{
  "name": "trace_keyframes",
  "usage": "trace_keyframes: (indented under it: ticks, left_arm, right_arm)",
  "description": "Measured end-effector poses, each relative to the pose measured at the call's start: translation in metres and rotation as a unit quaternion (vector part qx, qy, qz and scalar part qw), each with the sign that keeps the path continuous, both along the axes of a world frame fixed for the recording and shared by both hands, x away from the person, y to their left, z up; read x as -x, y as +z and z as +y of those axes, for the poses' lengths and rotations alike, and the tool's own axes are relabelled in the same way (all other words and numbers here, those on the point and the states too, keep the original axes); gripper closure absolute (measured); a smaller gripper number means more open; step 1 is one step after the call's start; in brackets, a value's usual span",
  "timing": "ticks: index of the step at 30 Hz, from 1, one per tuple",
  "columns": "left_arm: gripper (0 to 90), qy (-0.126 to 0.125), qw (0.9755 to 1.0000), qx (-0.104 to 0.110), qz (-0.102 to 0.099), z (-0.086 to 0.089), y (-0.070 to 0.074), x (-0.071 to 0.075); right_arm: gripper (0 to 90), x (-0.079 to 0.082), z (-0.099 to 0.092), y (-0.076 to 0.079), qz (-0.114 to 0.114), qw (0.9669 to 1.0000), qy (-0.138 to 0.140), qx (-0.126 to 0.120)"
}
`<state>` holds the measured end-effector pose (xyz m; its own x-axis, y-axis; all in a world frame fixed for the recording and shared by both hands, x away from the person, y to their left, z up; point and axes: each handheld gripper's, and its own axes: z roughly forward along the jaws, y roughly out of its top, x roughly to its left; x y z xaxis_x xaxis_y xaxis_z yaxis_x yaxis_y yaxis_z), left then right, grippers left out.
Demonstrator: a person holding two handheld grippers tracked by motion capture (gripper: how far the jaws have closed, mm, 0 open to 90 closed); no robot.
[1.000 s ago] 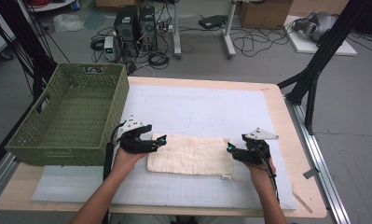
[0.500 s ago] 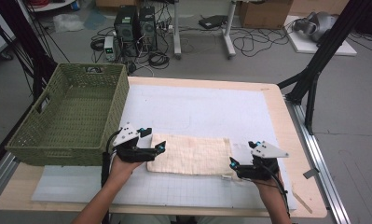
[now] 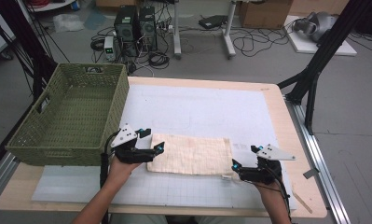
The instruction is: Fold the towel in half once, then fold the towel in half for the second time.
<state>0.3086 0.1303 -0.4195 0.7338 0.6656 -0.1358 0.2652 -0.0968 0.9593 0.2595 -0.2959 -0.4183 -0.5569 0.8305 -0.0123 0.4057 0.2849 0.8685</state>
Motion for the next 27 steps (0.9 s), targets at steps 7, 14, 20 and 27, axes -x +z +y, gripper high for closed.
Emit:
trace_keyframes:
  ticks: [7,14,20,27]
  left_arm:
    - [23.4,0.002,1.0000,0.001,-0.007,0.0038,-0.0004,0.0006]
    - [23.4,0.000,1.0000,-0.002,-0.007,0.0011,-0.0006,0.0023]
    - [22.9,-0.003,1.0000,-0.002,-0.005,0.0000,-0.0015,0.0011]
    - [22.8,-0.001,1.0000,0.000,-0.001,-0.0025,-0.0017,-0.0017]
  right_arm:
    - [10.1,-0.0014,0.0037,0.0024,-0.008,1.0000,-0.004,-0.001]
    - [10.1,-0.0010,0.0029,0.0040,-0.013,0.9999,-0.006,-0.004]
    - [10.1,-0.0029,0.0028,0.0041,-0.012,0.9999,-0.004,-0.004]
    - [10.1,-0.0014,0.0006,0.0026,-0.010,0.9999,-0.004,0.003]
